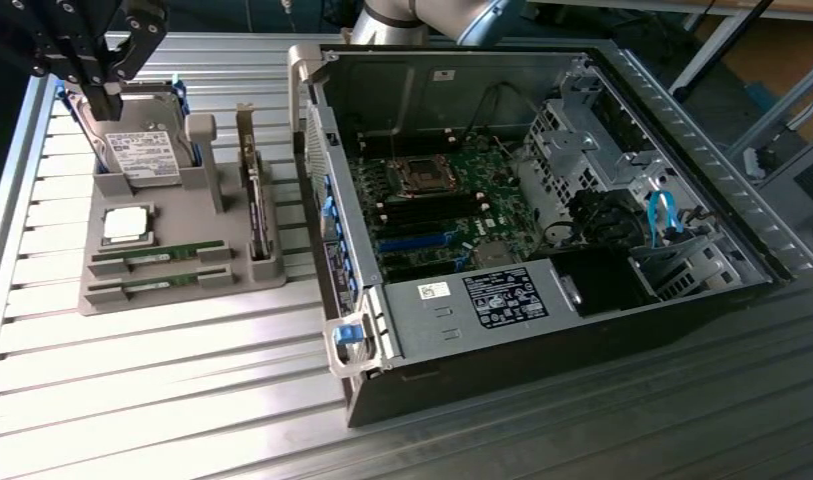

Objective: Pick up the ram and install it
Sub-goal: 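Reach for the ram, then pick up the ram and move it above insertion slot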

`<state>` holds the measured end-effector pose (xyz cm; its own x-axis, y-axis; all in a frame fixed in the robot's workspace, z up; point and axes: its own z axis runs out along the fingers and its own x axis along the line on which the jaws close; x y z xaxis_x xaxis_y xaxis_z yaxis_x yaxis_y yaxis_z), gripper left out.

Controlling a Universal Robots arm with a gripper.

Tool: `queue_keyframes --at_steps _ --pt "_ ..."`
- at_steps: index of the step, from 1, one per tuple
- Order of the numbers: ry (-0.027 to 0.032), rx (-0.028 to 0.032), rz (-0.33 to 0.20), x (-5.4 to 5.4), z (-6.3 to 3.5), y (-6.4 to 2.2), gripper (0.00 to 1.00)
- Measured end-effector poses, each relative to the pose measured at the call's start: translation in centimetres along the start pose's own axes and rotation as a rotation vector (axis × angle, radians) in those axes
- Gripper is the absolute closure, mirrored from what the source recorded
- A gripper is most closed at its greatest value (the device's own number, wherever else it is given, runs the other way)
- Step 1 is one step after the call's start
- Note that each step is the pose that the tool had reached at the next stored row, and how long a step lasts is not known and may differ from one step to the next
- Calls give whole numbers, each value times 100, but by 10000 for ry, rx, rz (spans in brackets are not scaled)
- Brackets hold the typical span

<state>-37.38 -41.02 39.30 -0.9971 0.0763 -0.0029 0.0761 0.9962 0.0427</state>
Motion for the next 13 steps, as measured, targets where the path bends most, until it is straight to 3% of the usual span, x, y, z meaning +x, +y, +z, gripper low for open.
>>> queue_keyframes --at_steps 13 --pt "1 0 -1 0 0 -1 90"
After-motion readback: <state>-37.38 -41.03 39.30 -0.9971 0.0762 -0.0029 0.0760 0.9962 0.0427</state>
